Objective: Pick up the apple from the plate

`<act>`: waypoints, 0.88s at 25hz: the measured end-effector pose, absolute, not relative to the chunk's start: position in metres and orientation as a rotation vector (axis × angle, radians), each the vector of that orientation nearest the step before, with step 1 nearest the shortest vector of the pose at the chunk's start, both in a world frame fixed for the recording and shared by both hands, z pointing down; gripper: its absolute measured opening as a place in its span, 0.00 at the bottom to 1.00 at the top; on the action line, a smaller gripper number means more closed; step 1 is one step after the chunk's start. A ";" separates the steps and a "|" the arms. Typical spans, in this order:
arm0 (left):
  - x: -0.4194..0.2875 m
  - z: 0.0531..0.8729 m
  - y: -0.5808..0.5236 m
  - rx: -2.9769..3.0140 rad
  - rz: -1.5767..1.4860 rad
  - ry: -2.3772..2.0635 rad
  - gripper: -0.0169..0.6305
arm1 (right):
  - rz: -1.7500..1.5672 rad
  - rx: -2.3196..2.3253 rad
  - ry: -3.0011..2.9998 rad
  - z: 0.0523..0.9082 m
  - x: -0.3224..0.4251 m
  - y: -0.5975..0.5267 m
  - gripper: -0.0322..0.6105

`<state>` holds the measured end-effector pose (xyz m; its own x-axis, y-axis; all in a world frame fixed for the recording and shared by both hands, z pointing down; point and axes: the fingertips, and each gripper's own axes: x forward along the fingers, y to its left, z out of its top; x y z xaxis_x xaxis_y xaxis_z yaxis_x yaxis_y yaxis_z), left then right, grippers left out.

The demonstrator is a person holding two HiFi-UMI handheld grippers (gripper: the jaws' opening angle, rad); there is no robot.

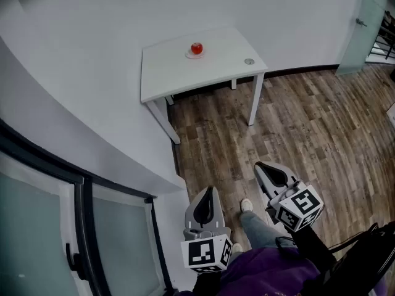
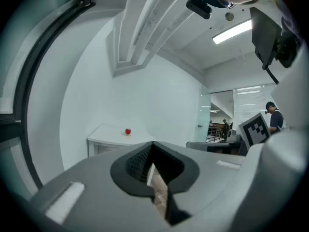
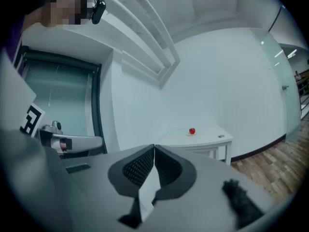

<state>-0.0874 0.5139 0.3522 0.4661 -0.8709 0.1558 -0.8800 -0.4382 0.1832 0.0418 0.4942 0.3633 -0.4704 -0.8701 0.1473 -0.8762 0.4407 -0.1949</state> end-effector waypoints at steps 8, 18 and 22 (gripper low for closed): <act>-0.033 0.347 0.419 2.480 0.066 -1.504 0.04 | 0.354 1.518 -2.662 0.361 0.083 0.398 0.07; -0.003 0.351 0.346 2.441 0.097 -1.552 0.04 | 0.390 1.473 -2.698 0.367 0.114 0.324 0.07; 0.003 0.352 0.320 2.448 0.106 -1.550 0.04 | 0.409 1.474 -2.685 0.373 0.120 0.304 0.07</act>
